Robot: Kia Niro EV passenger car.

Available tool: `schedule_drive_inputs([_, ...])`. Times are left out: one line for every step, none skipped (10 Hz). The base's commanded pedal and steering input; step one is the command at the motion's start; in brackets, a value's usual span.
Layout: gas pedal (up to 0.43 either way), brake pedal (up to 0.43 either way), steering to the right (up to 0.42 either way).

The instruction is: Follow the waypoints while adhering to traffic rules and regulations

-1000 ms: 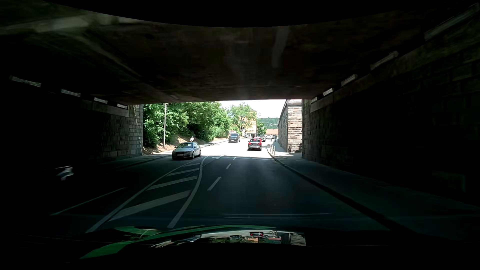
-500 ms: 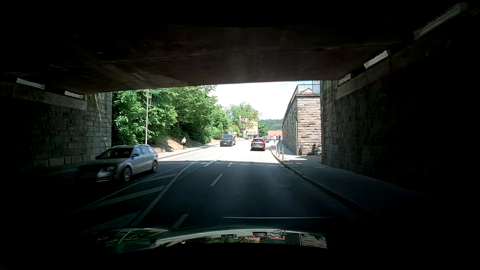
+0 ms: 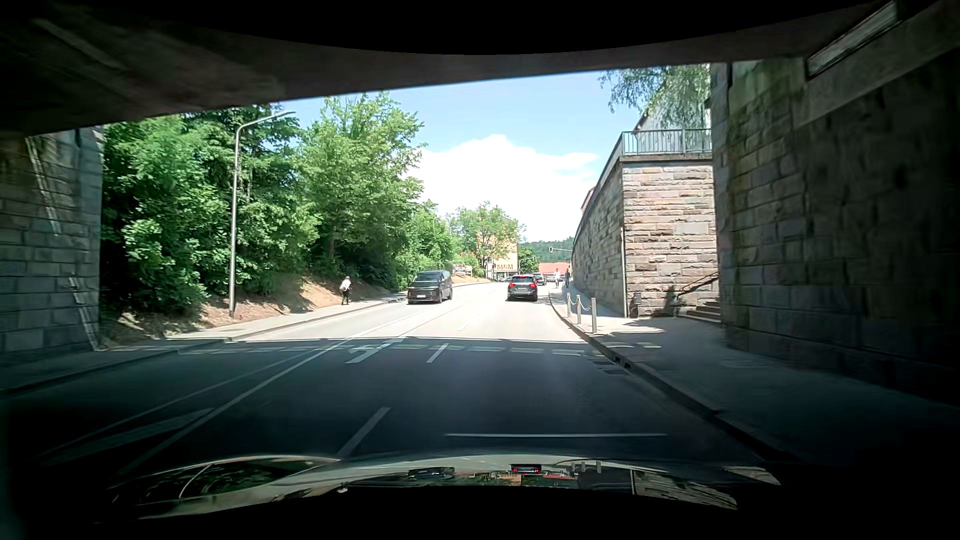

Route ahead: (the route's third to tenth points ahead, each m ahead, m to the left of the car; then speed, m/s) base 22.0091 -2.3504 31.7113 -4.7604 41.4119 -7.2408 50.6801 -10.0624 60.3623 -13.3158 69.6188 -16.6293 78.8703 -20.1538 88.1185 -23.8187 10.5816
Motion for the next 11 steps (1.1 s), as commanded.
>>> schedule_drive_inputs([0.047,0.0,-0.004])
schedule_drive_inputs([0.047,0.0,-0.004])
schedule_drive_inputs([0.047,0.0,-0.003])
schedule_drive_inputs([0.047,0.0,-0.001])
schedule_drive_inputs([0.028,0.0,0.0])
schedule_drive_inputs([0.028,0.0,0.001])
schedule_drive_inputs([0.02,0.0,0.002])
schedule_drive_inputs([0.008,0.0,0.002])
schedule_drive_inputs([0.0,0.0,0.003])
schedule_drive_inputs([0.0,0.0,0.004])
schedule_drive_inputs([0.0,0.0,0.008])
